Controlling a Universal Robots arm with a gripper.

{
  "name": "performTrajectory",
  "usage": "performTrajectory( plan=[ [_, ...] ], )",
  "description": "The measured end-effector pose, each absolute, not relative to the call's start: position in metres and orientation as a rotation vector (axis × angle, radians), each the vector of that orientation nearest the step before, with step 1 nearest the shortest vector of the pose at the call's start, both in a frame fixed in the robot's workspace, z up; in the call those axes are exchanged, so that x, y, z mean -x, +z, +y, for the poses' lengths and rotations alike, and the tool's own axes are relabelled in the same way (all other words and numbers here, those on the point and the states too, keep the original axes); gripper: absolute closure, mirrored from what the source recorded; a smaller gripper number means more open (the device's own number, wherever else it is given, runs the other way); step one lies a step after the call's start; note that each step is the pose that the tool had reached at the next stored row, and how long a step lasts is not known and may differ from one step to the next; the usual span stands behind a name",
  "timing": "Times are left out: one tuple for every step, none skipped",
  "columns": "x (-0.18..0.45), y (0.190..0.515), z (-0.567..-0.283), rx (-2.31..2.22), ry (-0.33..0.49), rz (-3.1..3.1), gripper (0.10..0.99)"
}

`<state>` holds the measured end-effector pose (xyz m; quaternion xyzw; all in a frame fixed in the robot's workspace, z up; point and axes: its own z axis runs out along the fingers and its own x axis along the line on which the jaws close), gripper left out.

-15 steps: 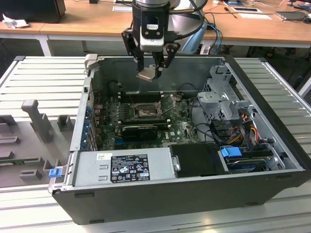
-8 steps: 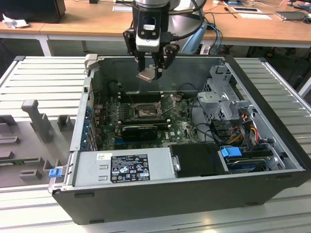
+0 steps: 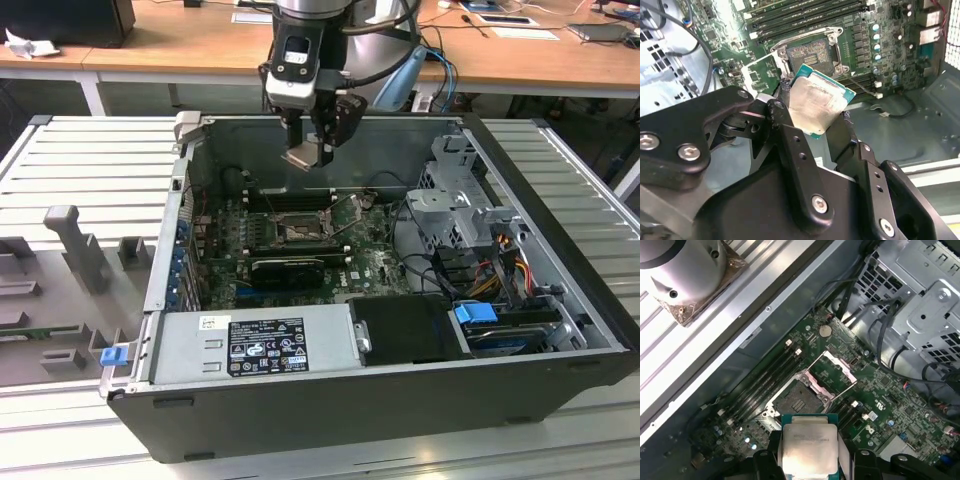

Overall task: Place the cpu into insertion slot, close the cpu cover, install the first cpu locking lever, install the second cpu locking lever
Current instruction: 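Place the cpu into insertion slot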

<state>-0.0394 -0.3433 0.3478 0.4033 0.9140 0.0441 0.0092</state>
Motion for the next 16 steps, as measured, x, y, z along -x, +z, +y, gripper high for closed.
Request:
performTrajectory(
  plan=[
    [0.0394,0.3473,-0.3433,-1.283,0.137,2.843,0.553],
    [0.0394,0.347,-0.3433,-1.299,0.137,2.836,0.553],
    [0.0394,0.3468,-0.3433,-1.316,0.137,2.827,0.553],
    [0.0394,0.3465,-0.3433,-1.329,0.137,2.821,0.553],
    [0.0394,0.3463,-0.3433,-1.348,0.137,2.811,0.553],
    [0.0394,0.3461,-0.3433,-1.362,0.136,2.804,0.553],
    [0.0394,0.3458,-0.3433,-1.376,0.136,2.797,0.553],
    [0.0394,0.3456,-0.3433,-1.39,0.136,2.789,0.553],
    [0.0394,0.3454,-0.3433,-1.411,0.136,2.778,0.553],
    [0.0394,0.345,-0.3433,-1.439,0.135,2.763,0.553],
    [0.0395,0.3447,-0.3433,-1.464,0.135,2.748,0.553],
    [0.0394,0.3445,-0.3433,-1.482,0.135,2.738,0.553],
    [0.0394,0.3443,-0.3433,-1.496,0.135,2.73,0.553],
    [0.0394,0.344,-0.3433,-1.51,0.134,2.722,0.553],
    [0.0394,0.3437,-0.3433,-1.526,0.134,2.712,0.553],
    [0.0394,0.3431,-0.3433,-1.552,0.133,2.696,0.553]
  ],
)
